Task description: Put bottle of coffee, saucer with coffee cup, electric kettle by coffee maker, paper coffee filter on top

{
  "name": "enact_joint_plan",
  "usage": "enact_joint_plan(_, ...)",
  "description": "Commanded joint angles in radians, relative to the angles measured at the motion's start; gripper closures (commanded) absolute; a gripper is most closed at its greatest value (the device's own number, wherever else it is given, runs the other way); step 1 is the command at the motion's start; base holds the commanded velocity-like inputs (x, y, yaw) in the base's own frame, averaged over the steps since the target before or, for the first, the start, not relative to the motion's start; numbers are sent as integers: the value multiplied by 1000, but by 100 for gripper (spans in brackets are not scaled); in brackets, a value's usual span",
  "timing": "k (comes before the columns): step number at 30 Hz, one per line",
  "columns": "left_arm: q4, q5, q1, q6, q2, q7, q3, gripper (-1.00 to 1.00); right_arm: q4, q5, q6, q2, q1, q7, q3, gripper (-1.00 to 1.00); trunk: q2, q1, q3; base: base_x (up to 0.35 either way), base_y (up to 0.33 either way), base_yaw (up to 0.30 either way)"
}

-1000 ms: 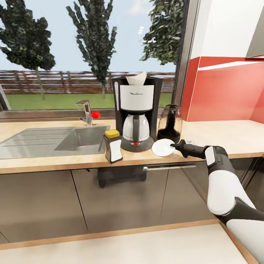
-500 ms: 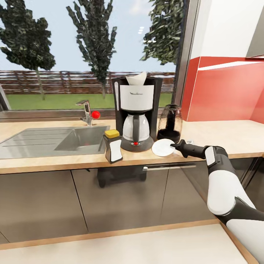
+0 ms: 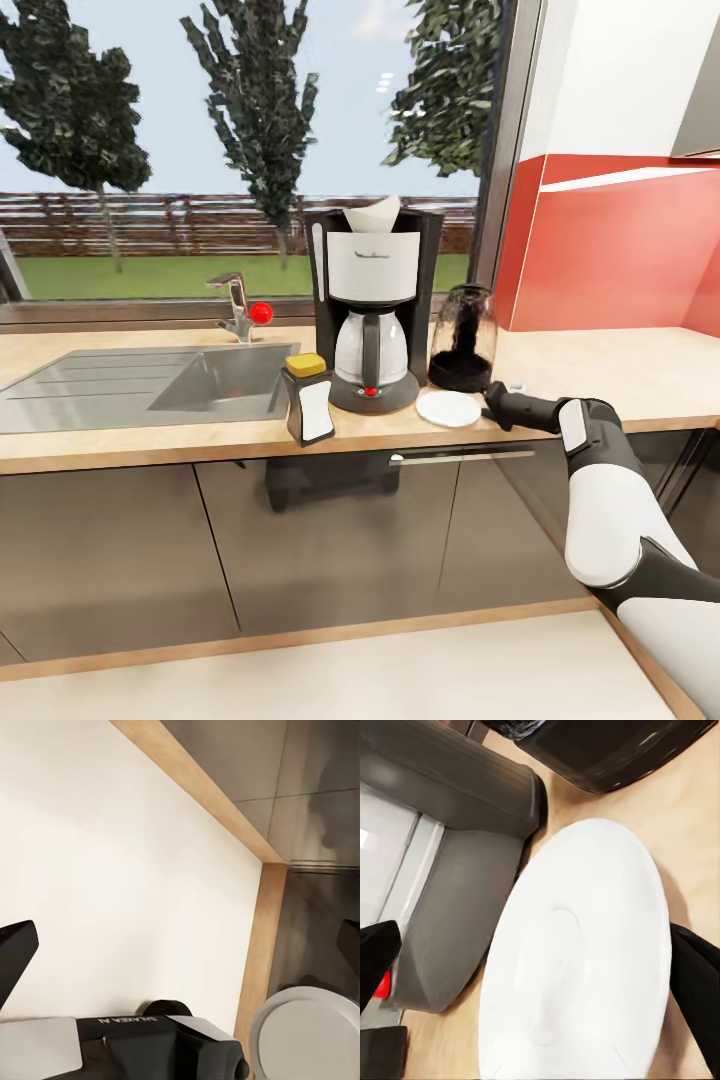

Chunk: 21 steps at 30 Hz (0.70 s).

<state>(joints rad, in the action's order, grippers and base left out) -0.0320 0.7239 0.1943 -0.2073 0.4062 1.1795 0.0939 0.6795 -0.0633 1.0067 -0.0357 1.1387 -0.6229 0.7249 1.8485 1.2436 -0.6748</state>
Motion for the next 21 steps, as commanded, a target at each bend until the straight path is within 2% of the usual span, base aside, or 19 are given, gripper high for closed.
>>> enact_joint_plan(1,0,10,1,-10,0,3,8,-100,0,-20,1,0,1,-5,4,-100,0,0,-1,0,0,0)
enact_joint_plan(16,0,10,1,-11,0,3,8,-100,1,-20,1,0,1,-4,4,-100,0,0,-1,0,0,0)
enact_joint_plan(21,0,10,1,-11,0,3,9,-100,1,-20,1,0,1,-4,4,-100,0,0,-1,0,-91,0)
